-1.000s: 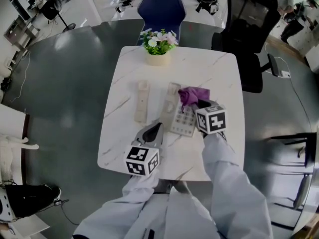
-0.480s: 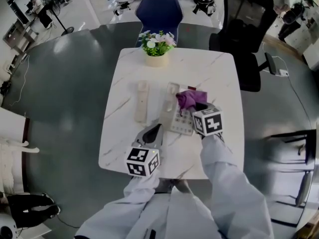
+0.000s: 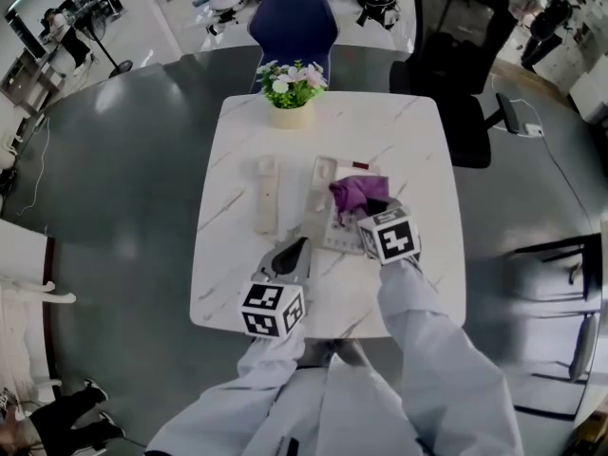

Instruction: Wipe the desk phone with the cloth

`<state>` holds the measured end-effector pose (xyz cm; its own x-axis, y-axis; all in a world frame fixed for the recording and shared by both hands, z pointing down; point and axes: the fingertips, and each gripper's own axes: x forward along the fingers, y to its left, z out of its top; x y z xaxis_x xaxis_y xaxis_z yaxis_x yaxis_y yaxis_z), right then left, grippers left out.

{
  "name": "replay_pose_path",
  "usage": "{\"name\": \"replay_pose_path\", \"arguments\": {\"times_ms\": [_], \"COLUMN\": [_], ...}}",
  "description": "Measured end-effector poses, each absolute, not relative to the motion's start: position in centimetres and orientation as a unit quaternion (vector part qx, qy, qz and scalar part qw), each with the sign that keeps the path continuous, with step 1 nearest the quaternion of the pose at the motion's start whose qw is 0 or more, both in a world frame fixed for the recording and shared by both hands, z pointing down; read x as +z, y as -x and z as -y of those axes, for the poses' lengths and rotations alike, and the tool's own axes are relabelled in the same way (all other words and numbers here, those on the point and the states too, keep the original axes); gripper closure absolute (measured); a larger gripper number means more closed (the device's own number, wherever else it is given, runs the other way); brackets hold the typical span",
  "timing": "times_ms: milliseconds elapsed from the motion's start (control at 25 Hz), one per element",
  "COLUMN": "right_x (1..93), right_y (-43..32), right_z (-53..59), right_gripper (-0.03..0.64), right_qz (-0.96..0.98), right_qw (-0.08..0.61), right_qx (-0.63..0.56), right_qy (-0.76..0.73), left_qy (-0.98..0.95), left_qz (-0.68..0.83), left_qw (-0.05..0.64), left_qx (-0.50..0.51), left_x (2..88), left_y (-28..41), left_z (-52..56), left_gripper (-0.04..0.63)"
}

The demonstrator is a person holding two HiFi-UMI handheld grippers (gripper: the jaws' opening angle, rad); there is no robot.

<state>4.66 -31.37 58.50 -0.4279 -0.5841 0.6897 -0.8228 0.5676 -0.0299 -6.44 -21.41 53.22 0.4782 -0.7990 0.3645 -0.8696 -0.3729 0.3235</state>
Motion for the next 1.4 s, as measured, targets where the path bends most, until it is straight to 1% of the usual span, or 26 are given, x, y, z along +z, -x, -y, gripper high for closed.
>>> {"name": "replay_pose_path", "arguments": {"times_ms": [1400], "right_x": [60.1], "right_y": [-3.5], "right_z": [25.0], "right_gripper": [0.58], "right_qz": [0.819], "right_qw": [0.352], "right_qx": [0.177], "right_qy": [-0.417], "left_qy": [-0.842], "left_qz": [0.48], "left_qw": [0.235], "left_qx": [0.069], "left_x": [53.3], "left_y": [5.9], "left_z": [19.5], "left_gripper": [0.597]}}
